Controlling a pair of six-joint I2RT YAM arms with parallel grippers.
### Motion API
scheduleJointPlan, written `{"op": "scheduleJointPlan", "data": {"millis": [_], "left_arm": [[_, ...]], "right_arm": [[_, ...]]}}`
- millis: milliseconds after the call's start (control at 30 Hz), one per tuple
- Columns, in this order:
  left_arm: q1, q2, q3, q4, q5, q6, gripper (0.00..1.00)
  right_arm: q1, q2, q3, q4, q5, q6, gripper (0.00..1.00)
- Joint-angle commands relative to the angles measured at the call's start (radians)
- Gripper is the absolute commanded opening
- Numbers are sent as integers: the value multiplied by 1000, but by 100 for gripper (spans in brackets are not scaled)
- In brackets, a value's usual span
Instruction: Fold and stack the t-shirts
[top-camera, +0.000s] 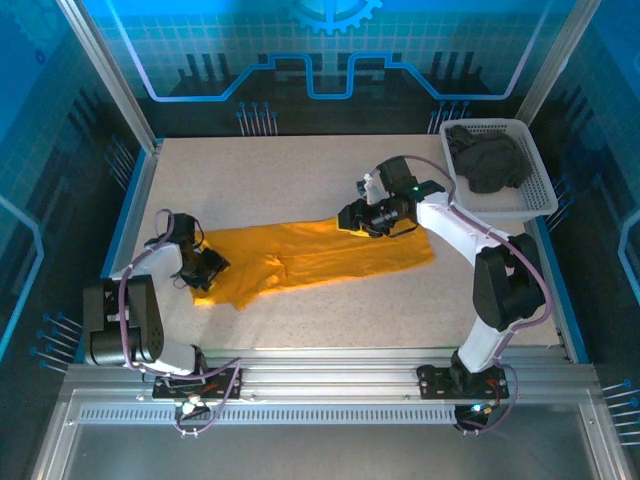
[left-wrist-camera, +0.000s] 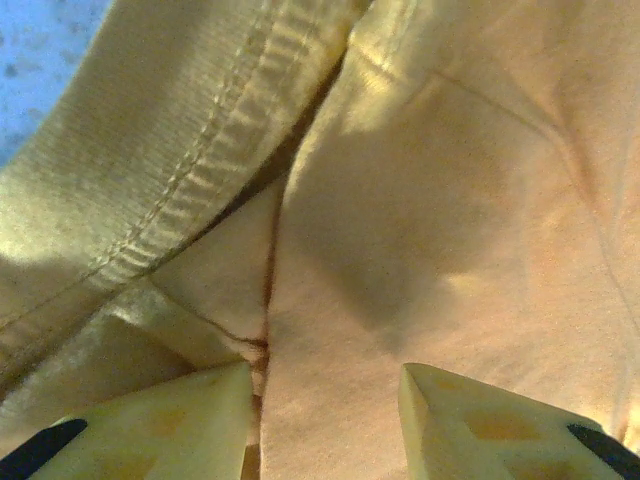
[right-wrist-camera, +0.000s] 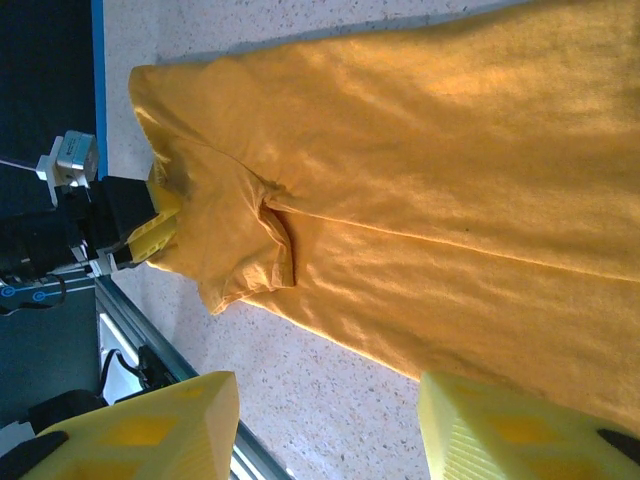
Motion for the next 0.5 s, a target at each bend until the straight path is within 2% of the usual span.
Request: {"op": "scheduleJointPlan", "data": {"millis": [0, 233, 467], "left_arm": [[6, 8, -14, 60, 8, 25, 44], [5, -38, -6, 48, 46, 8, 35], [-4, -33, 22, -5, 81, 36, 6]], "right_arm": [[11, -15, -5, 8, -21, 9, 52], [13, 1, 12, 4, -14, 10, 52], [12, 26, 27, -19, 5, 11, 50]]}}
